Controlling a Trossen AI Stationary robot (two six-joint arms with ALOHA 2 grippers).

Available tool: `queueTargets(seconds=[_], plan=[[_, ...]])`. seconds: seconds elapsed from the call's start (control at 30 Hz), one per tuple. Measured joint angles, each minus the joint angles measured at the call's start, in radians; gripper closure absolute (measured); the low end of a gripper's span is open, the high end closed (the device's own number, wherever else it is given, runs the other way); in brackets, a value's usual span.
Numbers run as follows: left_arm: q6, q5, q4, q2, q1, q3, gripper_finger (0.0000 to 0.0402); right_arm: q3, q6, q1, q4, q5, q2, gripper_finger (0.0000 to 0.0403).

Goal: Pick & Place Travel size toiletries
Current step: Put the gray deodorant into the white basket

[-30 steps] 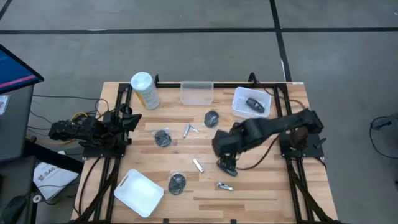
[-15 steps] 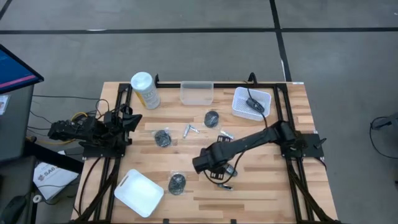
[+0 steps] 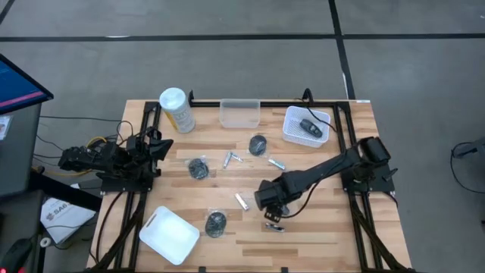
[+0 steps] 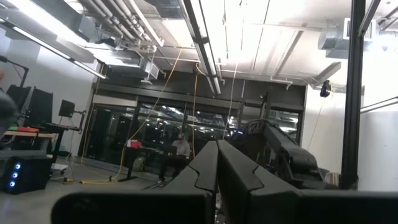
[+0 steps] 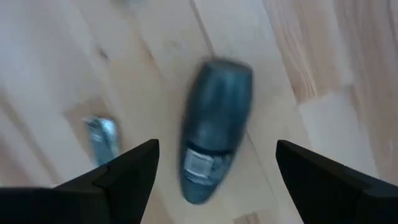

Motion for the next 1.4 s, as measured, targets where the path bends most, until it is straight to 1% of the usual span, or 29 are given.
queueTargets(seconds=[0.23,0.33,0.43,0.63,0.83,1.0,1.17,1.27,1.4], plan=[[0.0,0.0,0.0,0.0,0.0,0.0,0.04,-0.033,0.008,-0.005,0.104,-0.001,0.004,0.0086],[0.0,0.0,0.0,0.0,0.0,0.0,0.04,-0.054,0.029,-0.011,0.109,0.004,0.004,0.0084],[0.0,0.0,0.0,0.0,0.0,0.0,0.04,-0.081,0.062,-0.027,0.108,0.009,0.004,0.0073],[0.0,0.0,0.0,0.0,0.0,0.0,0.04,-0.123,0.081,-0.038,0.178,-0.005,0.004,0.0044],[0.0,0.0,0.0,0.0,0.0,0.0,0.04,-0.165,0.107,-0.044,0.212,-0.009,0.004,0.004],[0.0,0.0,0.0,0.0,0.0,0.0,0.04,-0.215,0.11,-0.045,0.278,-0.021,0.004,0.0066],[0.0,0.0,0.0,0.0,0.0,0.0,0.04,-0.229,0.136,-0.05,0.285,-0.015,0.001,0.01],[0.0,-0.001,0.0,0.0,0.0,0.0,0.04,-0.23,0.129,-0.058,0.279,-0.023,0.001,0.0139],[0.0,-0.001,0.0,0.0,0.0,0.0,0.04,-0.231,0.11,-0.058,0.272,-0.022,0.001,0.0203]])
